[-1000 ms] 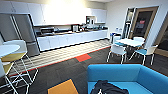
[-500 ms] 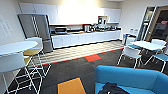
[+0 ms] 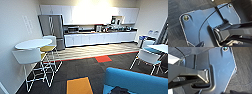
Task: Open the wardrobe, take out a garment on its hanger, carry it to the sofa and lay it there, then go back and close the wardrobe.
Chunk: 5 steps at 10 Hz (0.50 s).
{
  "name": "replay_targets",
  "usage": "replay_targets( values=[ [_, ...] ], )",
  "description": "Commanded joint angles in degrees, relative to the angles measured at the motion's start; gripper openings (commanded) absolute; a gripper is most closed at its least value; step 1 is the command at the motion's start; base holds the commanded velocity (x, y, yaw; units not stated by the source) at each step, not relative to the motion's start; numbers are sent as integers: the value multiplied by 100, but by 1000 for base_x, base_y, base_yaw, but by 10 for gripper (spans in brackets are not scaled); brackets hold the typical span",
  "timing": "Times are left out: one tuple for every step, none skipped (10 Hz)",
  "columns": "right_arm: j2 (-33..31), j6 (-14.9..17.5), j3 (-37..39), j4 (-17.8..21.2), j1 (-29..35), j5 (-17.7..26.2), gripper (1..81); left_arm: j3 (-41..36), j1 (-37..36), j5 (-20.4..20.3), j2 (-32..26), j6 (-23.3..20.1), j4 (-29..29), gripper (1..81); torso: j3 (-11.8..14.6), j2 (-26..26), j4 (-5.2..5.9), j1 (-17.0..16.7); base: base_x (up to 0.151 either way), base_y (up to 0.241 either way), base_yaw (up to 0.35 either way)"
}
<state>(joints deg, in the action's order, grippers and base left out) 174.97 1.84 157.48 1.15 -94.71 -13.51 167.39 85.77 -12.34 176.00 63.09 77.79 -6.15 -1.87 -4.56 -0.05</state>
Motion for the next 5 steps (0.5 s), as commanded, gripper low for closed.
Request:
replay_targets(
  values=[
    [-241,-17,-43,219,96,252,811,40,-223,205,-73,2,-36,811,0,0,0,5,0,0,331],
    [-311,-17,-17,219,88,252,811,40,-231,205,-134,2,-36,811,0,0,0,5,0,0,331],
    [-355,-17,-16,211,79,261,811,40,-215,205,-214,11,-36,811,0,0,0,5,0,0,331],
    [-407,-17,-8,211,79,261,811,40,-223,205,-266,28,-36,811,0,0,0,5,0,0,331],
    [-443,-17,-8,210,79,261,811,40,-206,205,-310,28,-44,811,0,0,0,5,0,0,331]
  ],
)
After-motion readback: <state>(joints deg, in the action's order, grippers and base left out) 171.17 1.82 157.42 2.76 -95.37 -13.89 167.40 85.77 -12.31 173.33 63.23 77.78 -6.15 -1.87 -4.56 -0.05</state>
